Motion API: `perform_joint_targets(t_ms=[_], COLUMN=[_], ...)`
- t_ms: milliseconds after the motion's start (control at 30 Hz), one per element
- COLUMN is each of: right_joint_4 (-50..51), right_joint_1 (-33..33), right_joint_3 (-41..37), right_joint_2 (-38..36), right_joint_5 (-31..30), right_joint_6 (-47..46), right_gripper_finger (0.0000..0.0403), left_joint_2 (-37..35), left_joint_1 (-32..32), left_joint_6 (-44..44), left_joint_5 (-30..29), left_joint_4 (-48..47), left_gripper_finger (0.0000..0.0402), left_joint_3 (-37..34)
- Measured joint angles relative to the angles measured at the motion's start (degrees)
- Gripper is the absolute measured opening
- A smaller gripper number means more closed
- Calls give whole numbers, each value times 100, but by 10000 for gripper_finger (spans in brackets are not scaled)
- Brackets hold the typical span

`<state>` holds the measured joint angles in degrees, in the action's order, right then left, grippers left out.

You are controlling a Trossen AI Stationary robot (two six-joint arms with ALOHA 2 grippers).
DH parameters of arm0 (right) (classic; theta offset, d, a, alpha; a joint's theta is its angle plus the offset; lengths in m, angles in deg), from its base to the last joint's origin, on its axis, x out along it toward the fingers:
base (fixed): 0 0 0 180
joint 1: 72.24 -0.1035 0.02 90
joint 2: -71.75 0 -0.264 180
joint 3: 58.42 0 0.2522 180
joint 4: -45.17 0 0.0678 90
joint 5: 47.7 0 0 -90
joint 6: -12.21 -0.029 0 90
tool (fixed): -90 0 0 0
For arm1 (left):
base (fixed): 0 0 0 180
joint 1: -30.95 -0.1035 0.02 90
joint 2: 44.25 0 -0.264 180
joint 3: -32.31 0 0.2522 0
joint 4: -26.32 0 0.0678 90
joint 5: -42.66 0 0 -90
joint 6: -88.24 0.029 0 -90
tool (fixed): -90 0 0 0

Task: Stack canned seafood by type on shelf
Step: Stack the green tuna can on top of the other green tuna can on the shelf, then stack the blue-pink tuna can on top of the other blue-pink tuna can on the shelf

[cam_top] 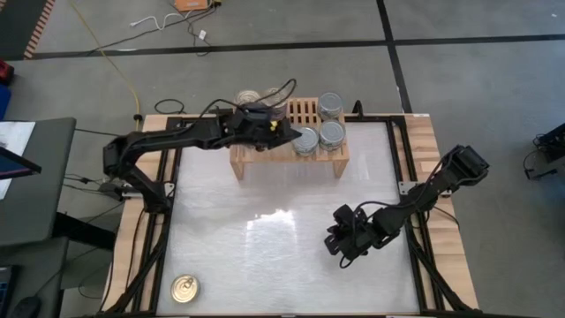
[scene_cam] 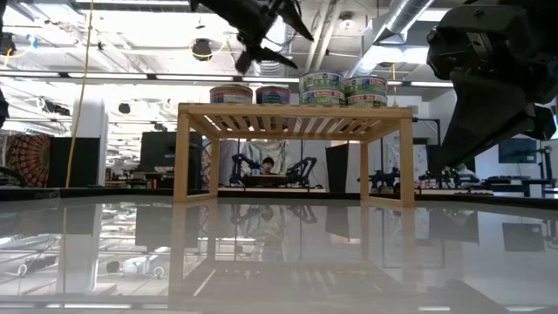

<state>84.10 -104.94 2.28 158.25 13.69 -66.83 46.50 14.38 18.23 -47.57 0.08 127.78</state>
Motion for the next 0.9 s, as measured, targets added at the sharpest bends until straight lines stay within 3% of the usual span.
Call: perform_joint_targets(t_ms=[167, 333, 533, 667, 900], right_joint_4=[-47, -91, -241, -263, -443], right_joint_1=[-68, -113, -106, -104, -9], right_joint_3=[0, 0, 0, 0, 0], right_joint_2=[0, 0, 0, 0, 0], right_joint_5=[3, 5, 5, 5, 5], right_joint_6=[-5, -7, -5, -2, -5], right_gripper_finger=[56, 56, 56, 56, 56], left_joint_2=[-585, -1268, -1585, -1488, -1249], left_joint_1=[1, 395, 1808, 2845, 3990], left_joint_6=[378, 572, 579, -5, -1181], left_joint_5=[-481, -1332, -2968, -3984, -4701], left_joint_4=[-360, -1652, -3255, -4154, -5667], left_gripper_finger=[251, 251, 251, 251, 251], left_joint_3=[2, 2, 2, -85, -131])
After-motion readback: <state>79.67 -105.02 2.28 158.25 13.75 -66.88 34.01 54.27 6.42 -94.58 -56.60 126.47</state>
